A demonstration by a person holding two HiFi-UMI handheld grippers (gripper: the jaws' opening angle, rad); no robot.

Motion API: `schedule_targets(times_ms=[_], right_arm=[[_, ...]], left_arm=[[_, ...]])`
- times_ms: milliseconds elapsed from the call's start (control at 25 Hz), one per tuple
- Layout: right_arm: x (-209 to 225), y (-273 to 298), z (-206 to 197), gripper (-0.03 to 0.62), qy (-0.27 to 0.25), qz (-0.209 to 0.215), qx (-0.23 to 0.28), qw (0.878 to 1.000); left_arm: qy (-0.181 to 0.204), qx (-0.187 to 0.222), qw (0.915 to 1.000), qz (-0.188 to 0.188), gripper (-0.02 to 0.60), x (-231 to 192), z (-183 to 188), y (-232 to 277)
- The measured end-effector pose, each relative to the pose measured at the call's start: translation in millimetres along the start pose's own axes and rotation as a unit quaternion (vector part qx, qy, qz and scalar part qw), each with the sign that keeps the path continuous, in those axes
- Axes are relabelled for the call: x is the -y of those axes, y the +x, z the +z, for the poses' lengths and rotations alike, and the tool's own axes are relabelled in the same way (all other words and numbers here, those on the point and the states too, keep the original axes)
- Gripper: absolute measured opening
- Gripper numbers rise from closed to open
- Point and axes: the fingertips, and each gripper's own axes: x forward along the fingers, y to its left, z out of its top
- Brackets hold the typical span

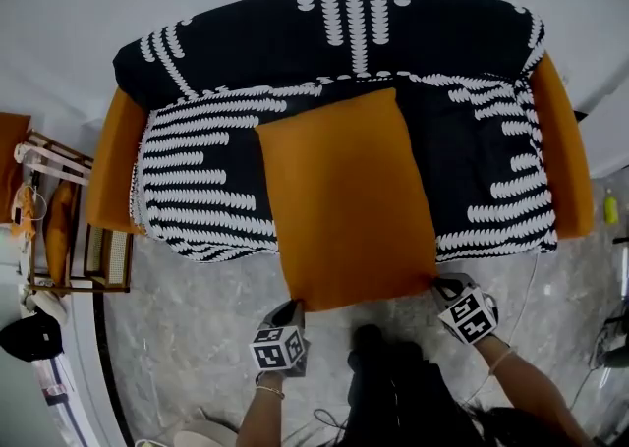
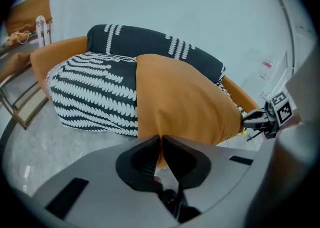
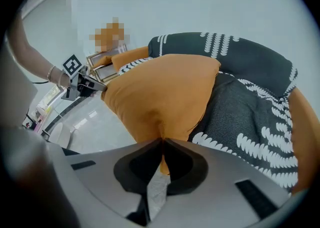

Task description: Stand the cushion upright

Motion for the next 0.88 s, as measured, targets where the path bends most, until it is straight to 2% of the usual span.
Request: schedule_targets(times_ms=[440, 880], right_arm=[[-10, -43, 40, 0.009, 0.013, -0.001, -0.004, 1.000], [-11, -86, 87, 0.009, 0.042, -0.023, 0.026, 0.998]], left_arm=[[-0.002, 0.012, 0.9999, -0.003, 0.032, 6, 48, -51], [0.007, 0.045, 0.9988, -0.019, 0.031, 15, 101, -96]])
